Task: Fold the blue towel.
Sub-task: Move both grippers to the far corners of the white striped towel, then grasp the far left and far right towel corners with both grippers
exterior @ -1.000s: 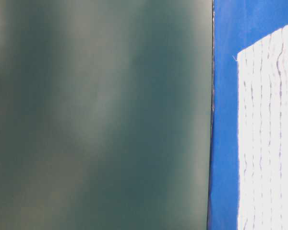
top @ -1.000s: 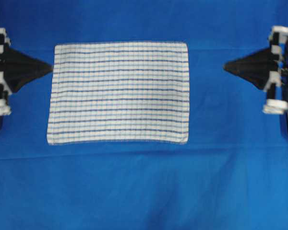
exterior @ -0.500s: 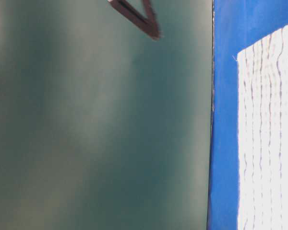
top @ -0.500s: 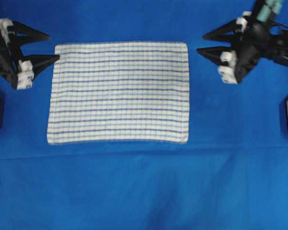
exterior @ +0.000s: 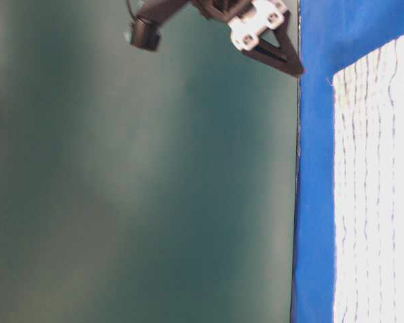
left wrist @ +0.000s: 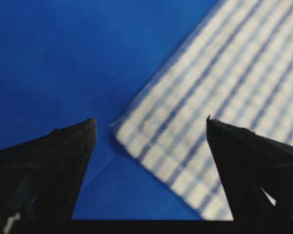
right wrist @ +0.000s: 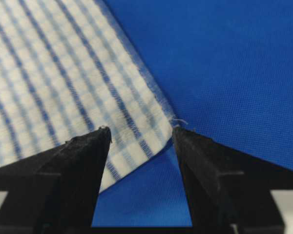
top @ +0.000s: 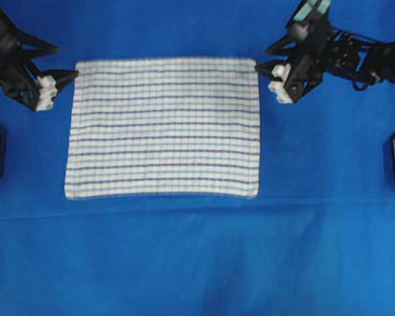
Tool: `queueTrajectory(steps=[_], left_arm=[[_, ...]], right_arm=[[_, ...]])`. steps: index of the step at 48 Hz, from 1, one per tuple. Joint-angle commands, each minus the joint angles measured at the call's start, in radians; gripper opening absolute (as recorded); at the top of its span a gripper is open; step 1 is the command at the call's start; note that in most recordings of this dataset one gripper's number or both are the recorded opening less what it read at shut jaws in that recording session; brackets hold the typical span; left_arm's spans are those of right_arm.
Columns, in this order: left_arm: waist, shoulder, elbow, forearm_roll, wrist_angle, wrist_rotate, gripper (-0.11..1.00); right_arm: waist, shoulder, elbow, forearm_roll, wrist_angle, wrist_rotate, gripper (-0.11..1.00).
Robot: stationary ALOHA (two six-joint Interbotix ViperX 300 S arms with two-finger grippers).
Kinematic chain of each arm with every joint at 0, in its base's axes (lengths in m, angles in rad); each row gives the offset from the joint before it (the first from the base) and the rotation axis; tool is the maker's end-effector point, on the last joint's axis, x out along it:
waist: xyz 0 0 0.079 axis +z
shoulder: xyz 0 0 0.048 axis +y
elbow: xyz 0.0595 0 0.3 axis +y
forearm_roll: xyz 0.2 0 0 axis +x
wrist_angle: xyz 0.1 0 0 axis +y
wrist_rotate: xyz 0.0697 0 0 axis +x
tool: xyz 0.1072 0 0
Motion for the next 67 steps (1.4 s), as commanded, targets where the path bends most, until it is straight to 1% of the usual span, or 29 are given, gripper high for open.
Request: queueTrajectory(steps=[1,9,18,26,30,32,34,36,39,40,45,50,58,67], left_arm=[[0.009,0.091,-0.02,0.0,-0.063,0.009,0.88],[0.031,0.252,-0.057,0.0,-0.124,0.034,0.88],[0.041,0.364,-0.104,0.0,-0.152,0.041,0.87],[0.041,0.383,-0.114,0.0,-0.149,0.043,0.85],[0.041,0.38,-0.109,0.0,-0.144,0.043,0.82],[0.041,0.38,-0.107,0.0,-0.138,0.043,0.79],[0.041,0.379,-0.106,0.002,-0.126,0.043,0.74],[0.041,0.379,-0.106,0.002,-0.114,0.043,0.65],[0.04,0.379,-0.109,0.0,-0.095,0.043,0.47],[0.041,0.379,-0.109,0.002,-0.087,0.043,0.42],[0.035,0.379,-0.112,0.0,-0.061,0.044,0.2],[0.025,0.379,-0.114,0.0,-0.055,0.044,0.05],[0.02,0.35,-0.118,0.0,-0.041,0.043,0.04],[-0.006,0.245,-0.14,0.002,0.043,0.043,0.04]], right_arm=[[-0.011,0.029,-0.037,-0.002,-0.012,-0.002,0.59],[-0.023,0.097,-0.064,-0.002,-0.02,-0.005,0.59],[-0.029,0.152,-0.087,-0.002,-0.025,-0.005,0.59],[-0.031,0.173,-0.092,-0.002,-0.025,-0.005,0.57],[-0.031,0.173,-0.091,-0.003,-0.025,-0.009,0.49],[-0.031,0.173,-0.091,-0.003,-0.025,-0.009,0.42],[-0.031,0.173,-0.091,-0.005,-0.025,-0.012,0.32],[-0.031,0.173,-0.092,-0.006,-0.025,-0.012,0.21],[-0.031,0.173,-0.091,-0.012,-0.025,-0.012,0.06],[-0.031,0.173,-0.091,-0.012,-0.025,-0.012,0.04],[-0.031,0.173,-0.092,-0.014,-0.025,-0.012,0.05],[-0.031,0.173,-0.092,-0.014,-0.026,-0.012,0.05],[-0.031,0.164,-0.092,-0.014,-0.025,-0.012,0.05],[-0.031,0.092,-0.083,-0.014,-0.018,-0.012,0.05]])
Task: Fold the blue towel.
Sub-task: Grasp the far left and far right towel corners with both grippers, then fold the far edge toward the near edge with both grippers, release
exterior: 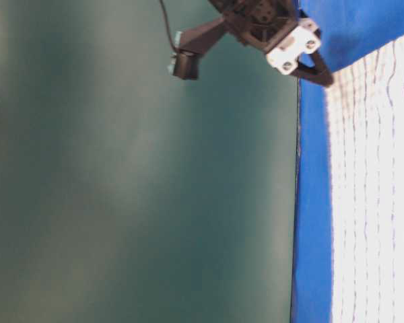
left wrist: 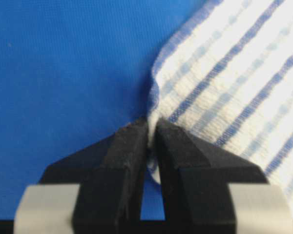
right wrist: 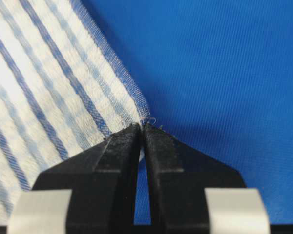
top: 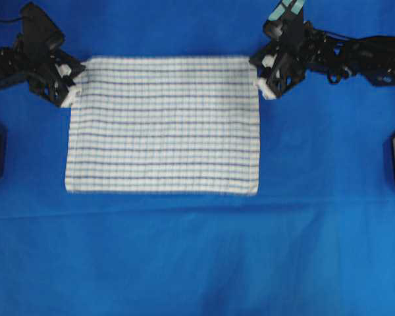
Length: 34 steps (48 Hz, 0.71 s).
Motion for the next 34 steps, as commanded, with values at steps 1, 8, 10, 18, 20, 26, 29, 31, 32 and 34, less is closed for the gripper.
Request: queueTrajectory(steps=[1,8,10,18,20,26,29,31,32,34], left_arm=[[-0.02,-0.067,-0.02,-0.002,0.032,0.003,0.04],[-0.037,-0.144,-0.026,0.0,0.066,0.003,0.04],[-0.037,-0.158,-0.023,-0.002,0.066,0.003,0.04],[-0.051,-0.176,-0.011,0.0,0.069,0.002,0.04],[-0.058,-0.178,-0.009,-0.002,0.074,0.002,0.04],[-0.103,-0.184,-0.006,0.0,0.097,-0.003,0.04],[-0.133,-0.189,0.0,-0.002,0.104,-0.008,0.04],[-0.156,-0.195,0.005,0.0,0.109,-0.014,0.04],[-0.175,-0.199,0.008,-0.002,0.11,-0.017,0.04],[-0.201,-0.209,0.015,-0.002,0.112,-0.02,0.04]], right_arm=[[-0.002,-0.063,-0.005,-0.002,-0.003,-0.002,0.05],[0.005,-0.097,0.0,-0.002,0.006,0.0,0.05],[0.008,-0.097,0.002,0.0,0.008,0.002,0.05],[0.018,-0.098,0.002,-0.002,0.014,0.002,0.05],[0.023,-0.1,0.005,-0.002,0.014,0.003,0.05],[0.048,-0.117,0.015,0.0,0.02,0.009,0.05],[0.075,-0.135,0.028,0.002,0.031,0.011,0.05],[0.092,-0.147,0.035,0.002,0.037,0.011,0.05],[0.101,-0.155,0.043,0.003,0.04,0.012,0.05],[0.118,-0.17,0.054,0.003,0.044,0.012,0.05]])
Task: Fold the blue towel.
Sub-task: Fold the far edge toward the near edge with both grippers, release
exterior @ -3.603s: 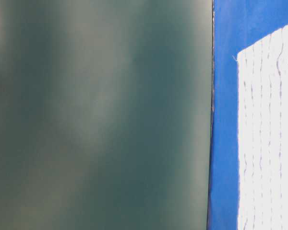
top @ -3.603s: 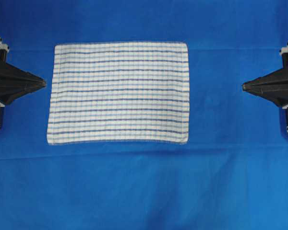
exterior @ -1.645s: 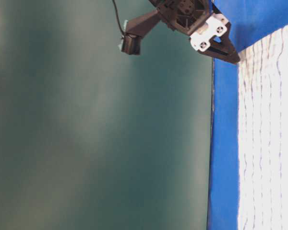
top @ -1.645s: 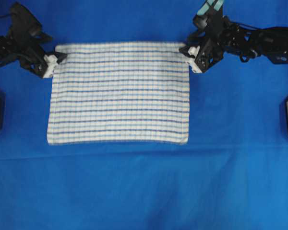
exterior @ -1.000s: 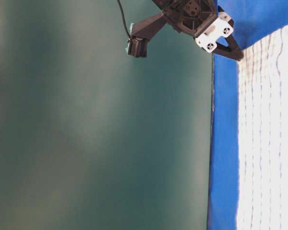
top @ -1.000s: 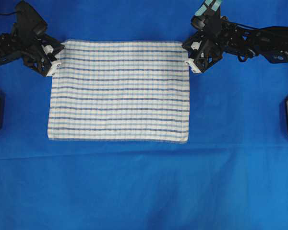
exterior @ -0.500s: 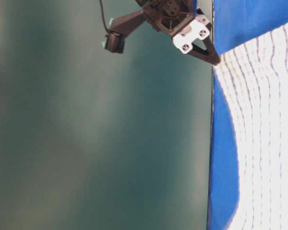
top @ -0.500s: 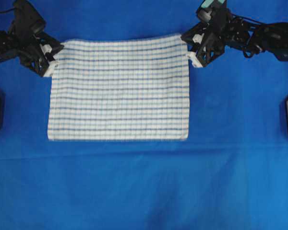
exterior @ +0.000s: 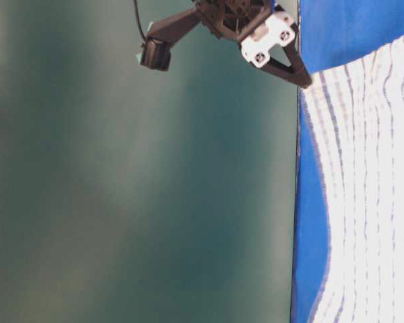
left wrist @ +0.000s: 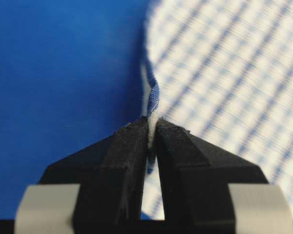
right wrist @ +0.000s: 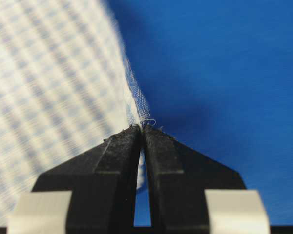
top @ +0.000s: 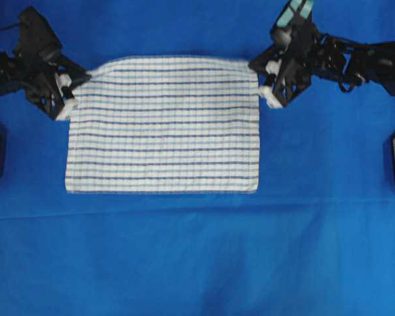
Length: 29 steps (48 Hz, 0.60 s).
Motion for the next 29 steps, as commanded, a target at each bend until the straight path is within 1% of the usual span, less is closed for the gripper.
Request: queueTrajectory(steps=[1,7,15,21,23,29], left_arm=[[-0.055,-0.029,0.006,-0.002,0.003,-0.002,0.04],[-0.15,-0.074,0.029,-0.005,0.003,-0.009,0.04],[-0.256,-0.141,0.067,-0.005,0.006,-0.044,0.04],[-0.334,-0.192,0.091,-0.005,0.032,-0.081,0.04],[-0.373,-0.212,0.097,-0.006,0.049,-0.101,0.04],[-0.456,-0.259,0.117,-0.006,0.084,-0.153,0.04]], right_arm=[[0.041,-0.054,0.014,0.003,0.006,0.002,0.05],[0.103,-0.095,0.054,0.009,0.002,0.003,0.05],[0.195,-0.147,0.1,0.021,0.005,0.018,0.05],[0.258,-0.175,0.129,0.021,0.006,0.038,0.05],[0.279,-0.183,0.138,0.021,0.006,0.044,0.05],[0.35,-0.201,0.16,0.021,0.006,0.064,0.05]])
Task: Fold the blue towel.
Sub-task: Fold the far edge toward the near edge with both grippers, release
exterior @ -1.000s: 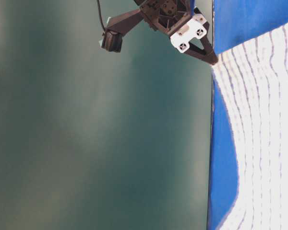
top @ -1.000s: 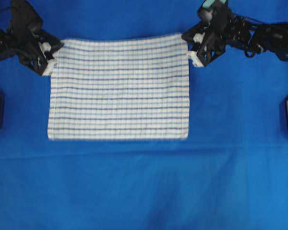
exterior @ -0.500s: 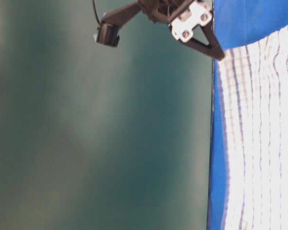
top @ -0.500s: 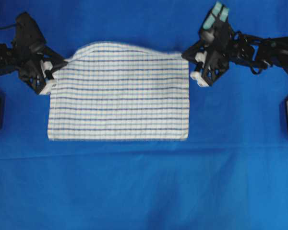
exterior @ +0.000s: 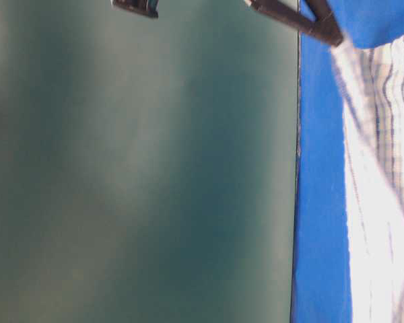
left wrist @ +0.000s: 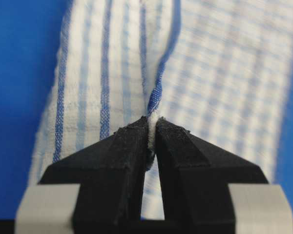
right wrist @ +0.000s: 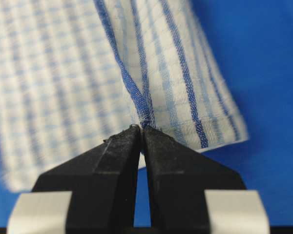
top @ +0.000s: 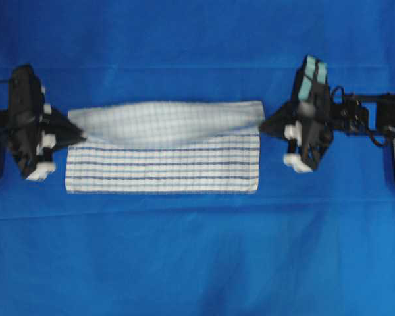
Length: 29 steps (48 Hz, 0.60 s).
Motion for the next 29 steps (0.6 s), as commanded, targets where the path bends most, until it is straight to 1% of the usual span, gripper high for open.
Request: queueTrajectory(steps=[1,9,13,21,29], left_arm=[[-0.054,-0.032,0.003,-0.002,0.017,-0.028,0.04],[-0.132,-0.095,0.023,-0.003,0.044,-0.089,0.04],[-0.153,-0.118,0.029,-0.002,0.06,-0.098,0.04],[-0.16,-0.124,0.031,-0.002,0.08,-0.1,0.04],[-0.16,-0.109,0.029,-0.002,0.081,-0.1,0.04]], right_arm=[[0.046,-0.026,0.002,0.003,-0.003,0.011,0.05],[0.112,-0.021,-0.002,0.003,-0.003,0.038,0.05],[0.133,-0.017,-0.005,0.003,-0.003,0.054,0.05],[0.164,-0.003,-0.014,0.003,0.002,0.084,0.05],[0.167,0.009,-0.026,0.003,0.02,0.089,0.05]])
